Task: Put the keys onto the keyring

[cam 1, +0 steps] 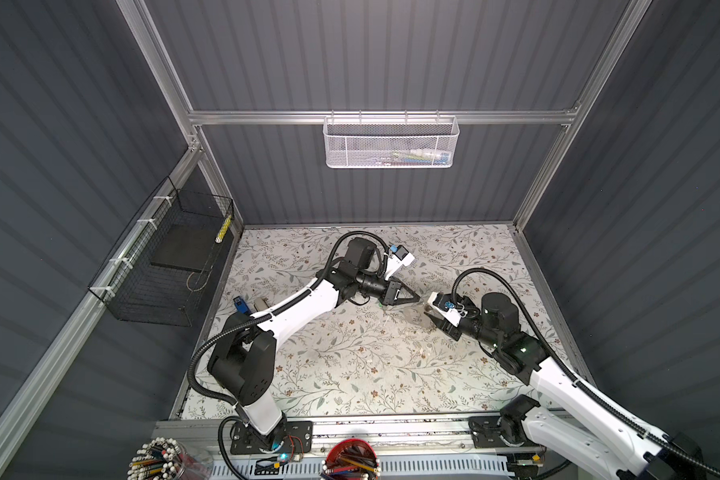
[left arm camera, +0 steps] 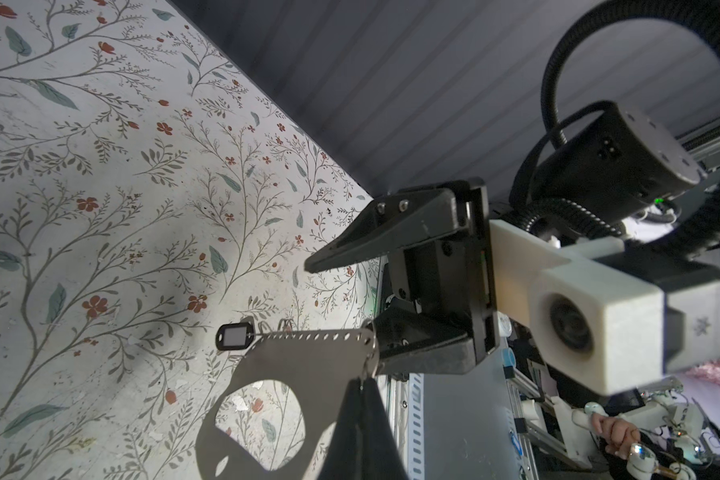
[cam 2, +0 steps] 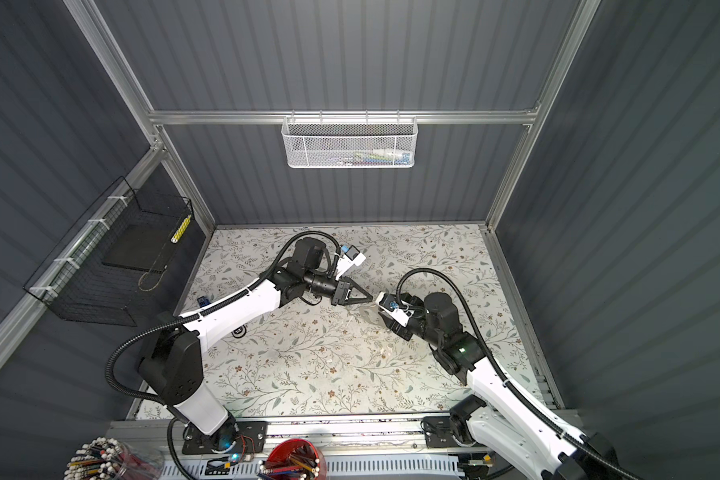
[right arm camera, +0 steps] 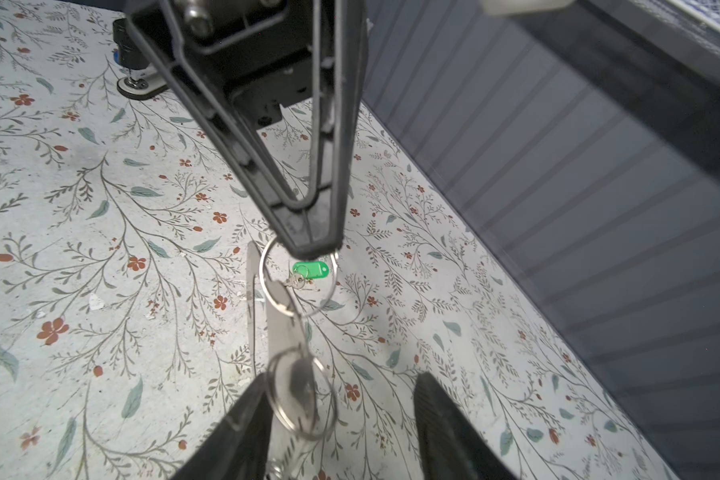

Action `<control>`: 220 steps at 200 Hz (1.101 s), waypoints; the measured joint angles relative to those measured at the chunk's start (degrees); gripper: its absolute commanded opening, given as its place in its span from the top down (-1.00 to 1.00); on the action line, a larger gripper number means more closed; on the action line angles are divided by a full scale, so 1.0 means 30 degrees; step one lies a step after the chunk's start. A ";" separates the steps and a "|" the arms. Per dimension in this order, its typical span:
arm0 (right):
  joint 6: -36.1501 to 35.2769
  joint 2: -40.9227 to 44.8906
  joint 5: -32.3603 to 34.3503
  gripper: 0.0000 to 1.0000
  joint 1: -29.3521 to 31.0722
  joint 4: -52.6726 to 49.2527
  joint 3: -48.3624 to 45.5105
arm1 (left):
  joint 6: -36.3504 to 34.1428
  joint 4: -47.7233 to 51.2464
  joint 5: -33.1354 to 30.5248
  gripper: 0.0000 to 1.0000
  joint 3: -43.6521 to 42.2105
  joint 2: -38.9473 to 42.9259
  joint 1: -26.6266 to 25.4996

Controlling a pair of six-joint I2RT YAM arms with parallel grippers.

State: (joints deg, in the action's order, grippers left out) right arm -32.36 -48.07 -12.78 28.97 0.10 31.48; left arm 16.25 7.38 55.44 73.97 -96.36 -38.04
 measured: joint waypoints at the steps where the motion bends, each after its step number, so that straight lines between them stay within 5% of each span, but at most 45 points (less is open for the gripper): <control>1: 0.0073 0.0058 0.0066 -0.23 0.0000 -0.0102 0.0029 | 0.0124 -0.0080 0.0022 1.00 -0.0029 0.0000 0.0022; 58: 0.3279 0.0962 0.0743 -0.12 -0.0022 -0.3519 0.1734 | 0.3774 -0.2936 0.0357 1.00 -0.1377 -0.0328 0.0386; 90: 0.6229 0.0663 -0.1880 0.17 -0.0073 -0.4634 0.2295 | 0.6193 -0.5217 0.0321 1.00 -0.2747 -0.0357 0.0743; 106: 0.7497 0.0168 -0.3453 0.16 -0.0073 -0.4830 0.2295 | 0.6827 -0.5748 0.0182 1.00 -0.3002 -0.0357 0.0867; 136: 0.9158 -0.1217 -0.4750 0.05 -0.0007 -0.4779 0.2295 | 0.7213 -0.6324 -0.0036 1.00 -0.3024 -0.0357 0.0933; 220: 1.2619 -0.2448 -0.5807 0.14 0.0044 -0.1370 0.1923 | 0.7431 -0.9107 -0.0255 1.00 -0.4058 -0.0226 0.0969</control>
State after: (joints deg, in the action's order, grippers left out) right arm 5.50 -55.42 -30.20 29.10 -4.01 37.26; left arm 38.54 -19.94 54.68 61.80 -97.03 -35.14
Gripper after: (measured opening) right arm 0.432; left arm 0.047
